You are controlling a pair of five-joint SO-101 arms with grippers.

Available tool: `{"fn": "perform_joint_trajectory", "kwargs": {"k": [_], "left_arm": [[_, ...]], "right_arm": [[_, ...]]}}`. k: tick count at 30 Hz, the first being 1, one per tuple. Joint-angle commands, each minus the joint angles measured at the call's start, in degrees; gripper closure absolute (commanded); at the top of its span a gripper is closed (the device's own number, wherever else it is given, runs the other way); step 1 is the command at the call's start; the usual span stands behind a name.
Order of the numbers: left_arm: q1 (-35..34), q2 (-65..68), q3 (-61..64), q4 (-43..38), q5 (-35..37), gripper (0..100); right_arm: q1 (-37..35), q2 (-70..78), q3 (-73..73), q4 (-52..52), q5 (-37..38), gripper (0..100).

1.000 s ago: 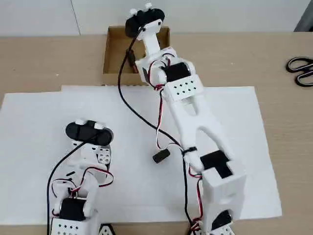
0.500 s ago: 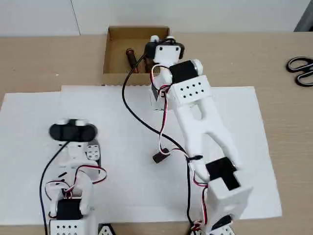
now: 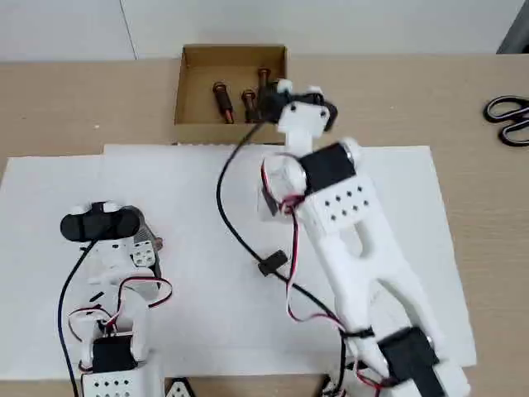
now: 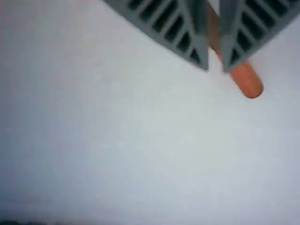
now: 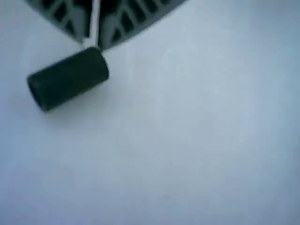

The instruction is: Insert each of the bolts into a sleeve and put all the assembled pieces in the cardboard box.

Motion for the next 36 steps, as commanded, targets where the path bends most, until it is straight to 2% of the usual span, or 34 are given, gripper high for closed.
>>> {"fn": "perform_joint_trajectory", "kwargs": {"k": [1, 10, 19, 22, 26, 36], "left_arm": [[-0.2, -0.2, -0.2, -1.3, 0.3, 99], [-0.1, -0.2, -0.2, -1.3, 0.2, 99], [0.1, -0.2, -0.2, -1.2, 0.1, 99], [0.2, -0.1, -0.2, -1.1, 0.1, 99], [0.2, -0.1, -0.2, -1.1, 0.1, 99], [0.2, -0.1, -0.2, -1.1, 0.1, 99]], "right_arm": [[-0.5, -7.4, 8.1, 0.1, -4.9, 99.5], [-0.5, -9.7, 17.2, -1.8, -20.6, 99.1], [-0.2, -9.8, 20.1, -8.5, -22.9, 99.1], [0.5, -9.7, 20.4, -9.2, -25.7, 99.1], [0.4, -9.6, 21.0, -9.5, -25.2, 99.1], [-0.9, -9.6, 30.9, -22.6, -25.5, 99.2]]}}
